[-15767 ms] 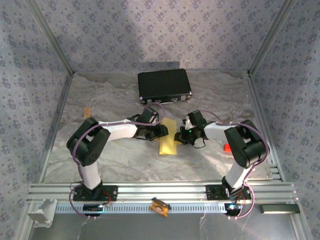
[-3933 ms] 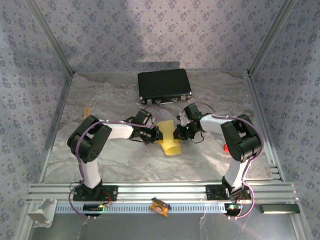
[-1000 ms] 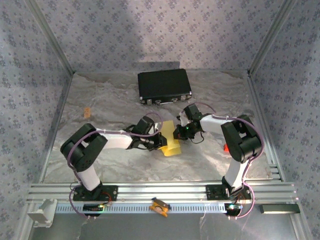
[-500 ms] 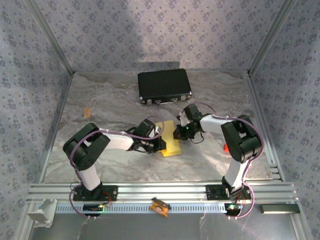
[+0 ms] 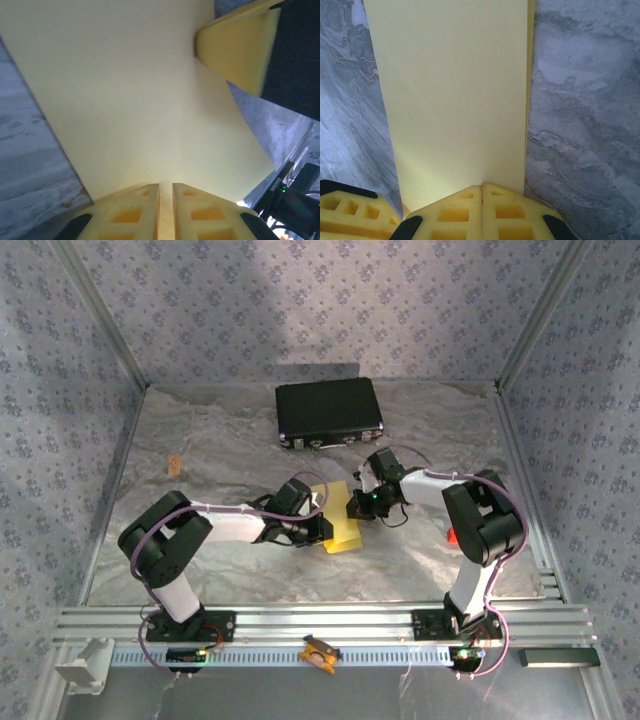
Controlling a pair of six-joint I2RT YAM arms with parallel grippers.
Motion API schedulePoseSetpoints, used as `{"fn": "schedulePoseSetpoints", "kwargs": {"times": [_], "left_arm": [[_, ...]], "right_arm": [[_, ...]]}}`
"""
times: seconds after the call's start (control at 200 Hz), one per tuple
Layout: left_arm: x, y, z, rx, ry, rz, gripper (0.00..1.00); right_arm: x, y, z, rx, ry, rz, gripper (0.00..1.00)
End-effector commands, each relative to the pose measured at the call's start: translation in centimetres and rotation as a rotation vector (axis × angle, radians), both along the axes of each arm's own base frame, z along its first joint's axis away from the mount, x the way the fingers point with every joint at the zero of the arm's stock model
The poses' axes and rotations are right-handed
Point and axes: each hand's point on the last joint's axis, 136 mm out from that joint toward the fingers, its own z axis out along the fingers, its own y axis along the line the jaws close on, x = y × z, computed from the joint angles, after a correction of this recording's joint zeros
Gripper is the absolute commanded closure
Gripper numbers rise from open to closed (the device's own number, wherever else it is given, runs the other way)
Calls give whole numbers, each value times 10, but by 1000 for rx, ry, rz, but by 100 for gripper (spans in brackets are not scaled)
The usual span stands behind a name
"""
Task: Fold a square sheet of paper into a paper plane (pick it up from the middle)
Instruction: First fold the square sheet of paper in half at the center of the table.
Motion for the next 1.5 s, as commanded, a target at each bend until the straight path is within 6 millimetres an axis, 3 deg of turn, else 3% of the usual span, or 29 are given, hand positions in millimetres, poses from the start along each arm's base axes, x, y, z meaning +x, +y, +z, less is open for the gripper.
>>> {"fn": "schedulePoseSetpoints", "kwargs": {"times": [0.0, 0.395, 0.765, 1.499], "left_arm": [[-4, -11, 6, -48, 11, -23, 85], [-26, 15, -40, 82, 96, -43, 85], [-41, 12, -24, 130, 8, -161, 84], [-52, 22, -16, 335, -120, -278, 84]], "right_arm": [[-33, -38, -45, -210, 131, -38, 100], [-34, -38, -45, -212, 133, -38, 100], [-34, -39, -46, -216, 136, -42, 100], [-34, -39, -46, -218, 138, -43, 100]]}}
